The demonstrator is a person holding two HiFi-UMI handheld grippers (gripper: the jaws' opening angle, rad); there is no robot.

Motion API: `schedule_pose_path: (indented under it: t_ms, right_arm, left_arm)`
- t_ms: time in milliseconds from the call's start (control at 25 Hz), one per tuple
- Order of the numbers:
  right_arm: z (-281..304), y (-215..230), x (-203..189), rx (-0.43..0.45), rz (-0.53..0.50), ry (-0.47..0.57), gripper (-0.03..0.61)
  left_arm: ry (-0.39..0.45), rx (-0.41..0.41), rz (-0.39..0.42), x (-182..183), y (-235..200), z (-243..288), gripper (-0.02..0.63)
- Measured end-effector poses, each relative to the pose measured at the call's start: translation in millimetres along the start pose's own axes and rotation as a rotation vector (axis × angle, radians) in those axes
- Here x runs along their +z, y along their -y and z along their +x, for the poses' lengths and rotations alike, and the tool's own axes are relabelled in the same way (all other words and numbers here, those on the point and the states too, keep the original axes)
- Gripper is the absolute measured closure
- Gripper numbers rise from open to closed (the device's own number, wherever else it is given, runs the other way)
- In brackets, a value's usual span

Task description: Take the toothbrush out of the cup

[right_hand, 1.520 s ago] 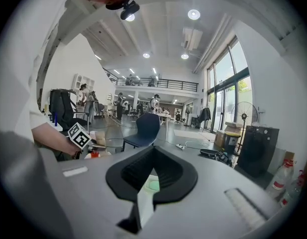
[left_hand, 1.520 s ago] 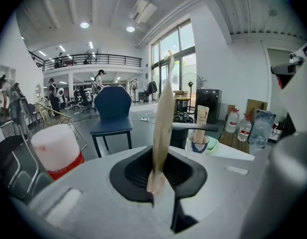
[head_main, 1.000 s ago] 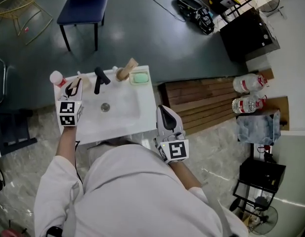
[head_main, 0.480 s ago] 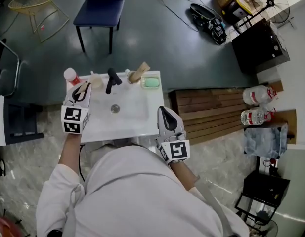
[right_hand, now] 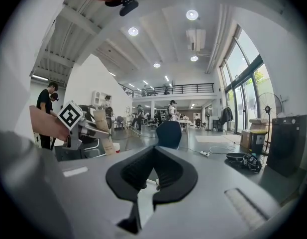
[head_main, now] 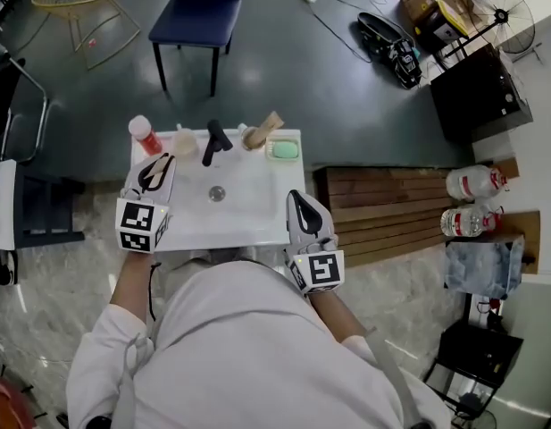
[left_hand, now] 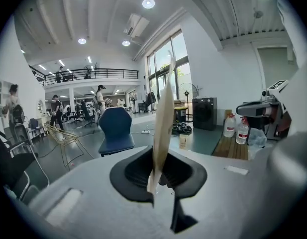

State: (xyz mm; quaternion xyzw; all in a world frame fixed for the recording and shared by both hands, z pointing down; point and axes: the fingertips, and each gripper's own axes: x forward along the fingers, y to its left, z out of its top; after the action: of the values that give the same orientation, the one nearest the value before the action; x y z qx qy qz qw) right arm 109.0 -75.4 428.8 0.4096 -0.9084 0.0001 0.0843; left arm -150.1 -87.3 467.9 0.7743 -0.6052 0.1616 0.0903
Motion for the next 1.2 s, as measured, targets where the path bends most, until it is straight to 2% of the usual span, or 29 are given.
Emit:
schedule_pose_path:
  t_ms: [360,1200]
  right_arm:
    - [5.2,-6.9,4.0,0.016,-0.007,0.010,0.575]
    - [17.6,-14.8,3.4,0.045,0.001,0.018,0.575]
  left_arm:
    - [0.020,-0.010,-0.023,4.6,17.8,-33.3,0.566]
    - [0.039,0.006,-0.062,9.0,27.3,-76.0,0.566]
